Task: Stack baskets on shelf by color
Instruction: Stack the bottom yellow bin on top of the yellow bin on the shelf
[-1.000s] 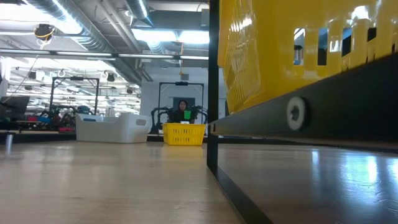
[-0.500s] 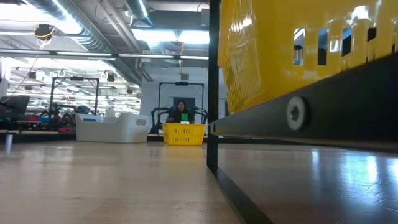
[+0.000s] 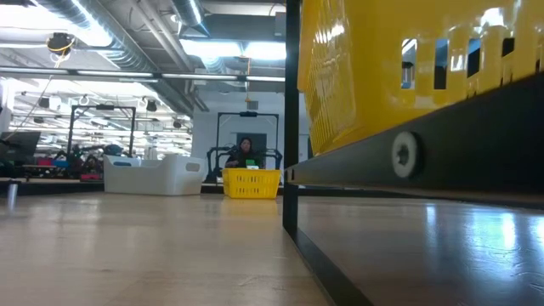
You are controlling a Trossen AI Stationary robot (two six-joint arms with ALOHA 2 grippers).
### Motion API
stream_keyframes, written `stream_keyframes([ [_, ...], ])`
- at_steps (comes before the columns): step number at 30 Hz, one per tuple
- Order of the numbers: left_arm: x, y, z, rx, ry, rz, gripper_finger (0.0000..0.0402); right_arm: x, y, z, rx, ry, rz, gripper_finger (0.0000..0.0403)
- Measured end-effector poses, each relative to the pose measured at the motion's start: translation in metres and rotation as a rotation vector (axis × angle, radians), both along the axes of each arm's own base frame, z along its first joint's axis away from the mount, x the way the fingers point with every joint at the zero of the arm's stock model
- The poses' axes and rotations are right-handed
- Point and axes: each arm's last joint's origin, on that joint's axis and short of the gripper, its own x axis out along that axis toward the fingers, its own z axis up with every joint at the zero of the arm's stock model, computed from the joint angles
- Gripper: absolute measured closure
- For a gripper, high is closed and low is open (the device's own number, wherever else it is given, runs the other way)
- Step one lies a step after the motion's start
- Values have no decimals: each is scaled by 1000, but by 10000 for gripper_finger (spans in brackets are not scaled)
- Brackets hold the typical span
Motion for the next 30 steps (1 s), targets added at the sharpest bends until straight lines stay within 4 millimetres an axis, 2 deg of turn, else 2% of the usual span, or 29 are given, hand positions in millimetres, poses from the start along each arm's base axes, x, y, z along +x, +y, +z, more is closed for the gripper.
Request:
stream_keyframes([
  [3, -3, 1, 1, -1, -8, -4, 333, 5, 12, -12, 50, -48, -56, 397],
  [8, -9, 4, 4, -6, -23, -6, 333, 10, 27, -41, 129, -22, -83, 394],
  [22, -10, 5, 4, -6, -22, -5, 333, 13, 31, -97, 99, 34, -100, 392],
  [30, -10, 5, 4, -7, -22, -5, 333, 28, 42, -114, 117, 13, -101, 391],
])
